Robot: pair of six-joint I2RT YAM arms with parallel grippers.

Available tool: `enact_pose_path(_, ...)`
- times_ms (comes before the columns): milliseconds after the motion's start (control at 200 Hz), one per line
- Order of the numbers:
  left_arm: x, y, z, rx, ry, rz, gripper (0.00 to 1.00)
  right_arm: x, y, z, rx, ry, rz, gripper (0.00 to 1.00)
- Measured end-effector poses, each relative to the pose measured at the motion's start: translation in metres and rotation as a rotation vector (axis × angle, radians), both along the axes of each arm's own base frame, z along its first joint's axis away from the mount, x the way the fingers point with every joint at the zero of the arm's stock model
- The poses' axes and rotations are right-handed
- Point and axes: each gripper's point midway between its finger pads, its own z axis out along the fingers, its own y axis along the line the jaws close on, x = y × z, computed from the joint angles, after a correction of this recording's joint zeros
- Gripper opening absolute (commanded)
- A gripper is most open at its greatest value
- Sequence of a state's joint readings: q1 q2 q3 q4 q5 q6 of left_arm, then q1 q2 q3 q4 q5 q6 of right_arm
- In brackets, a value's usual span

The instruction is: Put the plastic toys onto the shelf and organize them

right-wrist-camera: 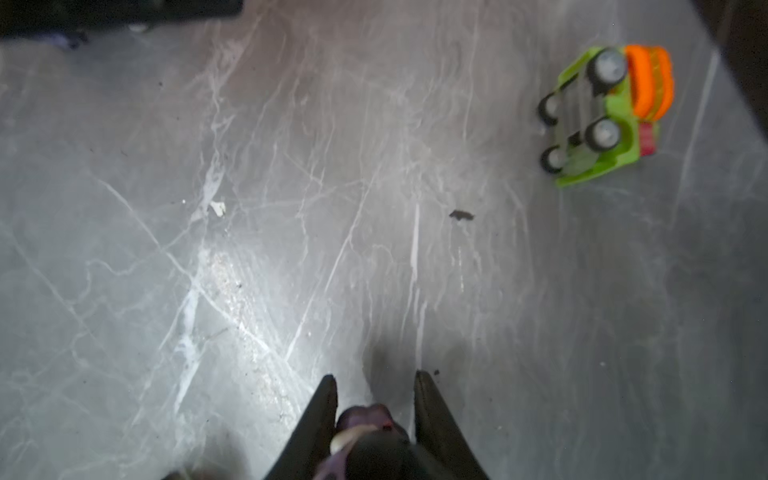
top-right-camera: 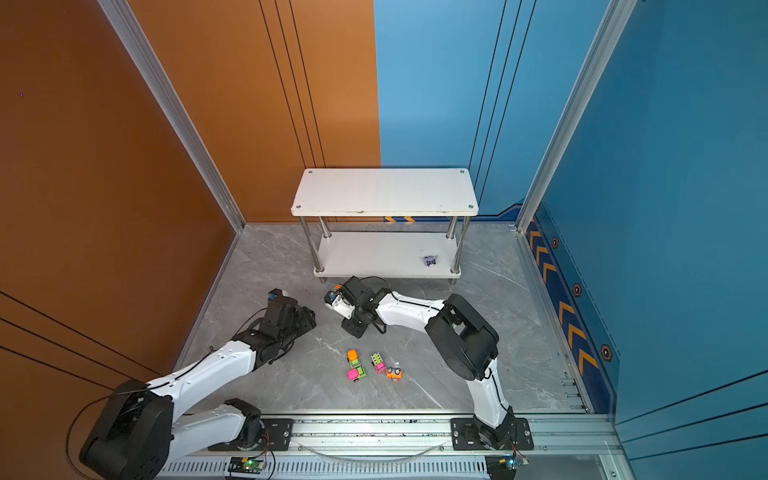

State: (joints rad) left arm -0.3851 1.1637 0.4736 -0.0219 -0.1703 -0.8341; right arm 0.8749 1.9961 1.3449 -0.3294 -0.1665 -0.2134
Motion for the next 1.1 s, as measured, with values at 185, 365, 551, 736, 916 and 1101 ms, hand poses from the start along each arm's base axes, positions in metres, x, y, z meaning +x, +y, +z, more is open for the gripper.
enact_pose_path(185,-0.001,0.000,0.000,0.000,0.000,0.000,0.61,-0.004,-0.006,-0.011,-0.019,-0.001,-0.004,0.37)
enact_pose_path(365,-0.001,0.000,0.001,-0.001,-0.002,0.000,0.62,0.004,-0.006,-0.012,-0.014,-0.039,-0.027,0.51)
enact_pose_path(551,0.000,0.000,0.002,-0.002,-0.005,0.000,0.62,0.008,-0.008,-0.014,-0.001,-0.050,-0.057,0.55)
enact_pose_path(736,0.000,0.000,0.002,-0.002,-0.005,0.000,0.63,0.009,-0.022,-0.007,0.022,-0.034,-0.111,0.62)
enact_pose_path(916,0.000,0.000,0.002,-0.003,-0.005,-0.001,0.63,0.008,-0.031,0.023,0.099,-0.029,-0.153,0.63)
enact_pose_path(1101,0.000,-0.001,0.002,-0.006,-0.004,-0.003,0.63,-0.004,-0.034,0.042,0.163,-0.002,-0.170,0.63)
